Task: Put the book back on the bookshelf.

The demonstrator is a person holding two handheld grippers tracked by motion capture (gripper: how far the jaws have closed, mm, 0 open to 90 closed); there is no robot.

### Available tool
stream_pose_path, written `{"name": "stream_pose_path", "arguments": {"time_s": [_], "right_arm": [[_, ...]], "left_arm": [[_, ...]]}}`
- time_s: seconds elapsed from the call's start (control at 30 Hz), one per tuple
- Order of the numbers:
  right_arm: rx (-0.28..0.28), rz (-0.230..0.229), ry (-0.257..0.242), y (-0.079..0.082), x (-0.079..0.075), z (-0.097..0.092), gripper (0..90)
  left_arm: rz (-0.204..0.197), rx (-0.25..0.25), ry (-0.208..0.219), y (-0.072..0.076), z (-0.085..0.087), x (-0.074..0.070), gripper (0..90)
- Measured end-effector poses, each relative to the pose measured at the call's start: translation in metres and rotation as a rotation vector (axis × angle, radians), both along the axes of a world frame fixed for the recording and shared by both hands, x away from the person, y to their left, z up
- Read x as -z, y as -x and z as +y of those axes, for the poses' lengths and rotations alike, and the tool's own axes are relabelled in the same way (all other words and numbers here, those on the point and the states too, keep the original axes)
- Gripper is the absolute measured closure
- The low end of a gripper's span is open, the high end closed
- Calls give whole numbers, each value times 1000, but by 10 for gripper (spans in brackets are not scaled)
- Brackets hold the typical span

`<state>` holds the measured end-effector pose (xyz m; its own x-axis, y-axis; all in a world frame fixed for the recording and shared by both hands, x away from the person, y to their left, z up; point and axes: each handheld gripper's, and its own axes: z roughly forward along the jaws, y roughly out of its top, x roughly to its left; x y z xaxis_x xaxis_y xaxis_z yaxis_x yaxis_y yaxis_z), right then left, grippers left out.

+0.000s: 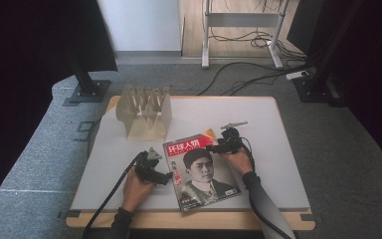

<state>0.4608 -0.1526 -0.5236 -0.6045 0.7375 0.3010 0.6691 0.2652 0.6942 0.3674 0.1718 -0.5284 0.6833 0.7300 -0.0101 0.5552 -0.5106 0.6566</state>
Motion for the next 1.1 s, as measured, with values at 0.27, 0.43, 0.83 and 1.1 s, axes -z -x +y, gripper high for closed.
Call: {"name": "stream_pose_path", "arguments": {"time_s": [0.27, 0.43, 0.83, 1.1], "right_arm": [[-15, -4, -54, 3, -8, -1, 391], [-24, -19, 27, -1, -5, 7, 430], [-80, -49, 113, 13, -13, -1, 617], [-116, -37, 49, 1, -14, 9, 614]], "left_arm": [[0, -2, 0, 0, 0, 0, 0], [0, -3, 0, 0, 0, 0, 0], [0, -2, -1, 0, 0, 0, 0], [0, -2, 0, 0, 0, 0, 0]]}}
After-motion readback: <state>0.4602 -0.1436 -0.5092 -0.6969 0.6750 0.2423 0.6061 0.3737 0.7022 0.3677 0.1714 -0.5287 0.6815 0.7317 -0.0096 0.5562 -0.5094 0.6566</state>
